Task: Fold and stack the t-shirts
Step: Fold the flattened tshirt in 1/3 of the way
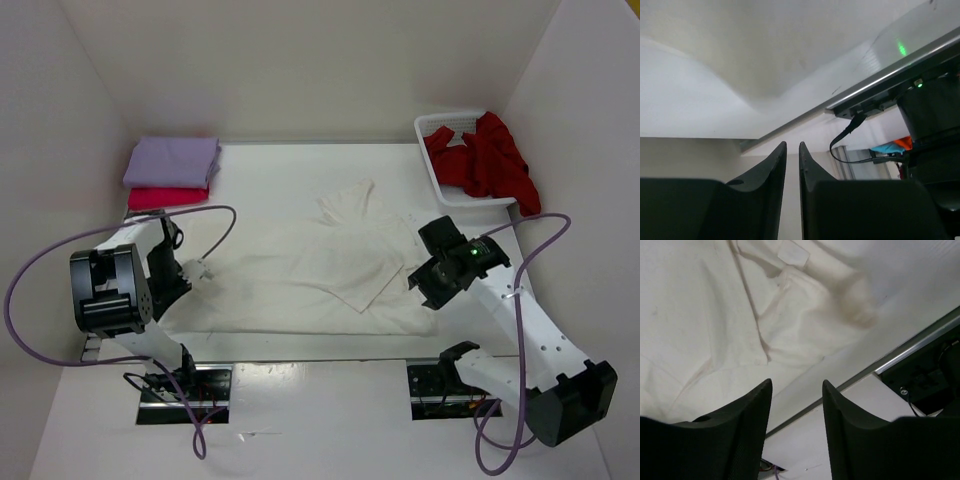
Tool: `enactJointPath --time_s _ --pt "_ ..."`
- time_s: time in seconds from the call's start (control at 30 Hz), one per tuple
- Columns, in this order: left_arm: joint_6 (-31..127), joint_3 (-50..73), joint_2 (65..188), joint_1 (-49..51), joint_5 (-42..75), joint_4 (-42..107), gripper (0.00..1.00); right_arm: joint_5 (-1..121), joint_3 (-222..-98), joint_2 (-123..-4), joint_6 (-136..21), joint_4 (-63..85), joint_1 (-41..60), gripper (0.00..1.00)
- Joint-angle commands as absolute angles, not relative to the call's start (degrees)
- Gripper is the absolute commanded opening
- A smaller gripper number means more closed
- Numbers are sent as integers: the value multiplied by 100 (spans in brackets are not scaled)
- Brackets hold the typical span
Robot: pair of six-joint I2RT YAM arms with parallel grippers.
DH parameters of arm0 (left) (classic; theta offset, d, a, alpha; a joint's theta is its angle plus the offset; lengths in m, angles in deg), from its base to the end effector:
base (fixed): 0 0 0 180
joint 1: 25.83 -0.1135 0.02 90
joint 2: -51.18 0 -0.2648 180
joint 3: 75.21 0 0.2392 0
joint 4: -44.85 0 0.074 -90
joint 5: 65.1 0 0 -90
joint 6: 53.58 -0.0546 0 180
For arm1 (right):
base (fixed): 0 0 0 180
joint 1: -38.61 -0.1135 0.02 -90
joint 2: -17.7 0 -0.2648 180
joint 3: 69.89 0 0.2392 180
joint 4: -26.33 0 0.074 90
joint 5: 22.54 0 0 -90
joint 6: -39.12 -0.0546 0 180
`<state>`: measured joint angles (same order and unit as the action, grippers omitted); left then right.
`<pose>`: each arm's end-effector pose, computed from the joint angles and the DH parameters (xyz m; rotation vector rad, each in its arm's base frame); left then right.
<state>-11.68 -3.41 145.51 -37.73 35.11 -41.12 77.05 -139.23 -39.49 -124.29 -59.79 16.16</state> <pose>0.2137 0.0549 0.1648 -0.9002 -2.6243 0.0113 0.1381 0.0472 0.2635 1.2466 2.5384 0.1366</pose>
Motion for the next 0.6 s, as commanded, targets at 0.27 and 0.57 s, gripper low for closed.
enactJointPath --time_s 0.27,0.57 --pt "-1377 -427 14532 -4718 4318 -4421 31 7344 -14014 -3344 -13033 -6151 1567 52" --pt "-912 3754 14945 -4360 4073 -4245 46 7301 -14138 -5117 -11691 -4482 1637 1"
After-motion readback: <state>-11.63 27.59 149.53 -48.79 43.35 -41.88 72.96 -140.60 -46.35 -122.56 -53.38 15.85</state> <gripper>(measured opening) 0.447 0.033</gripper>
